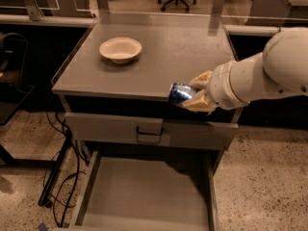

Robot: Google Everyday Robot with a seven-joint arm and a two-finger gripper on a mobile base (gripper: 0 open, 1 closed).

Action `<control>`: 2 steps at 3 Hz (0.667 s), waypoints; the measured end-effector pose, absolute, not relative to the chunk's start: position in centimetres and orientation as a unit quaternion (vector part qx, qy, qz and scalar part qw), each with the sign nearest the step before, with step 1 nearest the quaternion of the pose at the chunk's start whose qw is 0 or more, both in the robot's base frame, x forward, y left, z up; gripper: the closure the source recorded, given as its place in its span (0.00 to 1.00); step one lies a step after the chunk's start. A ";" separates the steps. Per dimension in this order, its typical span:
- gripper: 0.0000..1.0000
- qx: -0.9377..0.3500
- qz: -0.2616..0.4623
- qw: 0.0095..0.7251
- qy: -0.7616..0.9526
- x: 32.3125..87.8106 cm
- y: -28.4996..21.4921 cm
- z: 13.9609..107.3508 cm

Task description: Place pepsi can into middle drawer

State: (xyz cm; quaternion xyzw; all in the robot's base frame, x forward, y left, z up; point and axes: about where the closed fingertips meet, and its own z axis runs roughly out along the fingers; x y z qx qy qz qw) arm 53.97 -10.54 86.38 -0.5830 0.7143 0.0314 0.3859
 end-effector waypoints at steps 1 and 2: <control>1.00 -0.585 0.046 0.394 0.707 49.8 -12.0 84.9; 1.00 -0.586 0.051 0.390 0.709 49.7 -11.7 84.2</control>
Offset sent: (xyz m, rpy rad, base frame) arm -0.0353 -0.0088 -0.0149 0.0297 0.0071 0.0218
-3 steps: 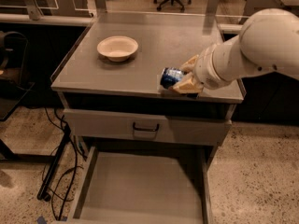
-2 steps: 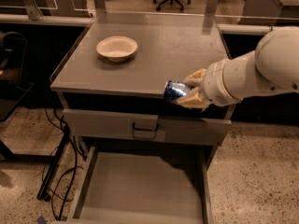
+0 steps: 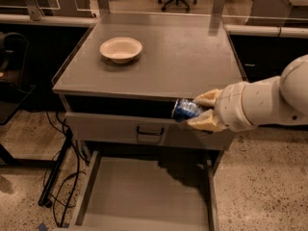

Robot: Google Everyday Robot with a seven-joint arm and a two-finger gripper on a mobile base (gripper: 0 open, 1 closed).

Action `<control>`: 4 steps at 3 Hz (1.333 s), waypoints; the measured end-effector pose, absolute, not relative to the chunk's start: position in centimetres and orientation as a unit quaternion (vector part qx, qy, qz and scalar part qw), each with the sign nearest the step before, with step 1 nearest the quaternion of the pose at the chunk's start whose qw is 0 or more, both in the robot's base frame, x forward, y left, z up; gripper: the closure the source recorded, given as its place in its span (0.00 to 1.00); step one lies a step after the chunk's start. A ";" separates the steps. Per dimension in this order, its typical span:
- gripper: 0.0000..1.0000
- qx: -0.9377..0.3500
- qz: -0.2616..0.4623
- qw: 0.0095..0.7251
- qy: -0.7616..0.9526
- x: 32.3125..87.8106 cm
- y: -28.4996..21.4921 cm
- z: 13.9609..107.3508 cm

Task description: Place pepsi can into middle drawer

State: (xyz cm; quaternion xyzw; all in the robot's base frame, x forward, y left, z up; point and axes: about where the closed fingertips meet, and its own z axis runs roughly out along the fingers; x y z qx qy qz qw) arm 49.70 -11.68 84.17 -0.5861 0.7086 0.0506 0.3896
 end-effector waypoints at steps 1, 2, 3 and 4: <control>1.00 -0.590 0.078 0.362 0.717 49.2 -10.2 79.5; 1.00 -0.587 0.101 0.334 0.731 50.4 -9.9 73.7; 1.00 -0.588 0.126 0.307 0.738 52.1 -9.2 66.4; 1.00 -0.588 0.129 0.306 0.737 51.6 -9.1 65.9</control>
Offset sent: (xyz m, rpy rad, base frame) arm 0.0244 0.0188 -0.1820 0.0101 0.2613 0.0154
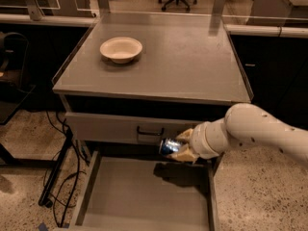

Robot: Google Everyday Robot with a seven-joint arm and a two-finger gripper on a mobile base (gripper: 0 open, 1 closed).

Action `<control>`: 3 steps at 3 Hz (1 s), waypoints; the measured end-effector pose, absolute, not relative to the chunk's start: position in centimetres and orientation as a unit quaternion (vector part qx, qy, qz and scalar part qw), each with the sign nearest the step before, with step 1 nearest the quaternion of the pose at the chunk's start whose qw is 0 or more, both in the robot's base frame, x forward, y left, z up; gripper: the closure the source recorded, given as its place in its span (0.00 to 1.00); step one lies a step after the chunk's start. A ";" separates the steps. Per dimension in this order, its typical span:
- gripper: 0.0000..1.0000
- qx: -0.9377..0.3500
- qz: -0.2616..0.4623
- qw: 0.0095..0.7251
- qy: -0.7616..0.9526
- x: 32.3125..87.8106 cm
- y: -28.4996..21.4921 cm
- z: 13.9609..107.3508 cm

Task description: Place pepsi can into middle drawer

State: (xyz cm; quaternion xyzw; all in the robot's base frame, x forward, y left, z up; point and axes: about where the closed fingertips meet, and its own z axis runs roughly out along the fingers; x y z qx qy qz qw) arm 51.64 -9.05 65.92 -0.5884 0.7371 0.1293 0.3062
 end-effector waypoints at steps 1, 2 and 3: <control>1.00 -0.594 0.159 0.298 0.730 47.3 -7.8 61.3; 1.00 -0.595 0.188 0.299 0.722 46.1 -7.2 57.6; 1.00 -0.601 0.189 0.322 0.707 47.1 -6.5 53.8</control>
Offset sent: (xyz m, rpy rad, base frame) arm -0.0601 0.0216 -0.1218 0.1408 0.0898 0.0851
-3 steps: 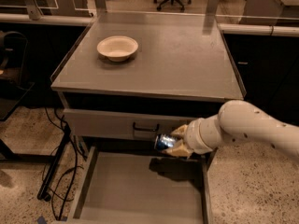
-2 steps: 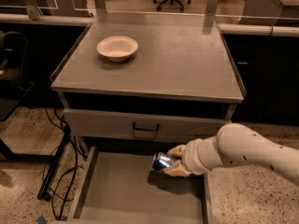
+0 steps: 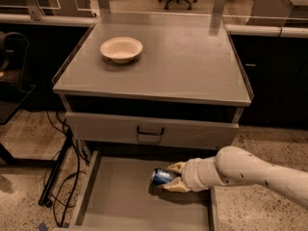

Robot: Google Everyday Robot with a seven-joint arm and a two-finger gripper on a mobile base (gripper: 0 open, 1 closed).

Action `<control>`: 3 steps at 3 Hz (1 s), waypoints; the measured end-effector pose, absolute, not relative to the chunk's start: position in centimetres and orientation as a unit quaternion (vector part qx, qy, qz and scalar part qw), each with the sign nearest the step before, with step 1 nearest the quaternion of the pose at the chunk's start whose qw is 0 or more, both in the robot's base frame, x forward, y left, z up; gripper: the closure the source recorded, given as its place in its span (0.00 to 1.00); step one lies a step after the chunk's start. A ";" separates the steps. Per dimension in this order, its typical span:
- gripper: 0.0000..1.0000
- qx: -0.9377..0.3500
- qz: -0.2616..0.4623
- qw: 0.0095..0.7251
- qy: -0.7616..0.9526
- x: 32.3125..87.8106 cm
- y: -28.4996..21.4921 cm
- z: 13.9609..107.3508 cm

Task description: Place pepsi can into middle drawer

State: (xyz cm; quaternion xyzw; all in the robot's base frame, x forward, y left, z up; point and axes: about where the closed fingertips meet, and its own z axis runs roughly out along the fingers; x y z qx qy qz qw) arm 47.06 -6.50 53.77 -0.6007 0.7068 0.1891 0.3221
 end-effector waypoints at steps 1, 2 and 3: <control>1.00 -0.601 0.189 0.322 0.707 47.1 -6.5 53.8; 1.00 -0.601 0.213 0.300 0.710 46.8 -4.8 50.5; 1.00 -0.594 0.229 0.278 0.719 44.4 -3.1 46.6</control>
Offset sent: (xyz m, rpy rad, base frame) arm -0.0049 0.0424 -0.0875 0.0145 0.1612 0.0497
